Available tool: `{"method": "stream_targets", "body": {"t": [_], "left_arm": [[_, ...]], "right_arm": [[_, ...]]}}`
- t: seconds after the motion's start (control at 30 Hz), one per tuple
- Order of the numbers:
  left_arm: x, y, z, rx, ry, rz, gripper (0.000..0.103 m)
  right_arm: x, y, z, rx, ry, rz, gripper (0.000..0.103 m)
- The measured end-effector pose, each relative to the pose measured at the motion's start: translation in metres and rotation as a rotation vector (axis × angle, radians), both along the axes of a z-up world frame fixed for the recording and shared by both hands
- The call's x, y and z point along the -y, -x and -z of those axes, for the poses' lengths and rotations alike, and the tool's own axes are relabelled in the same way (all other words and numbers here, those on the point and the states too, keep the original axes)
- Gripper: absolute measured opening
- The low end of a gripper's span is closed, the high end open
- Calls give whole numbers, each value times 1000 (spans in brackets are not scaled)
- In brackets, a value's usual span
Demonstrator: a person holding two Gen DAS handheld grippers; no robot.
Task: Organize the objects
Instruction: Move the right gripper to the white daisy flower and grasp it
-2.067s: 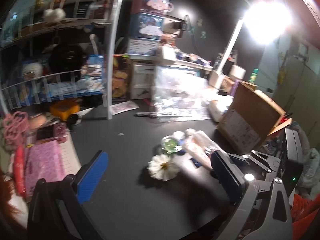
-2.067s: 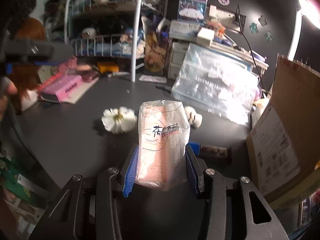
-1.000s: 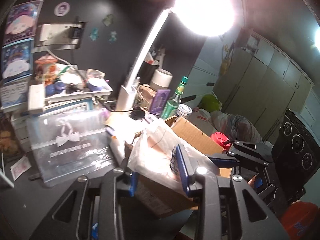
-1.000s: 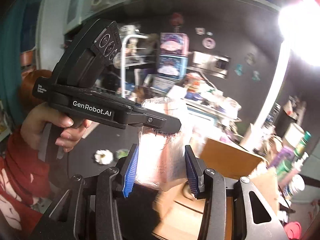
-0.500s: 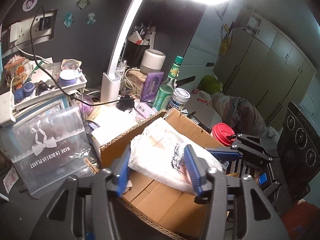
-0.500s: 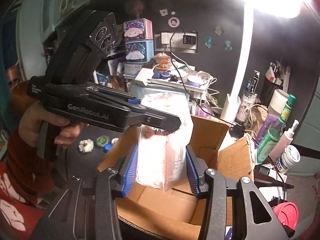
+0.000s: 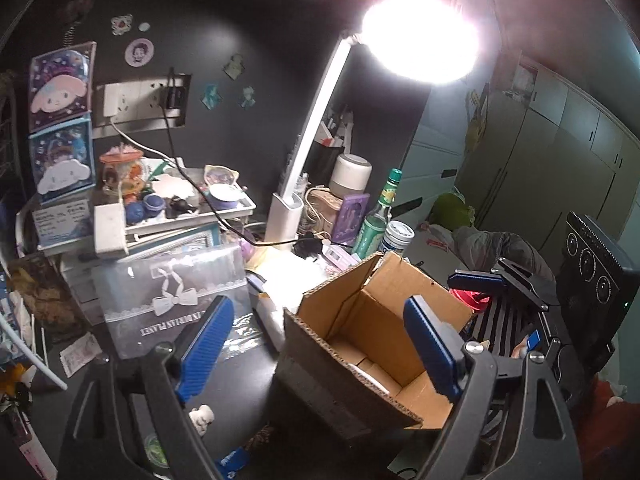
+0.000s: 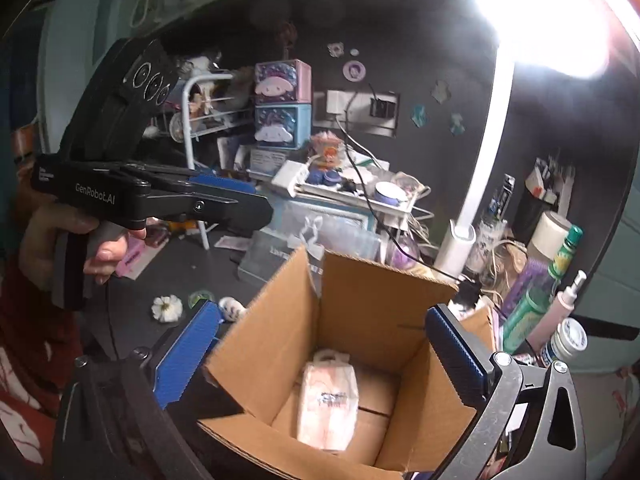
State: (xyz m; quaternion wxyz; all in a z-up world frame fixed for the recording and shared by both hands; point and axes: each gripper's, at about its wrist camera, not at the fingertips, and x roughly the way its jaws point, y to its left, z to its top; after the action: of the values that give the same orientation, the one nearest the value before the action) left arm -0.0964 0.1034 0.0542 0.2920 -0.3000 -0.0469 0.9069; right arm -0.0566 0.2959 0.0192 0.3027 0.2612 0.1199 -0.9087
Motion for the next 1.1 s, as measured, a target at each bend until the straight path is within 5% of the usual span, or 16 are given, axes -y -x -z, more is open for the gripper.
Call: {"method": "stream_targets", "body": {"t": [0.3,0.43,0.63,0.93,1.1], "left_arm": [[90,-40,13,-72,37,-208,86],[128,-61,33,-83,49,-284,96],[173,-82,79,-19,57,-347,96],[207,-105,137,104,86,-333,96],[213,-109,147,131,78,-341,96]], "right_arm": [[75,-32,1,-66,-52,-186,103],[116,-45,14,-3,-38,-342,103],[179,-57,56,116,-11,-492,103],[237,-36,153,281,-67,-481,102],[260,-27,179,270,-148,-437,84]]}}
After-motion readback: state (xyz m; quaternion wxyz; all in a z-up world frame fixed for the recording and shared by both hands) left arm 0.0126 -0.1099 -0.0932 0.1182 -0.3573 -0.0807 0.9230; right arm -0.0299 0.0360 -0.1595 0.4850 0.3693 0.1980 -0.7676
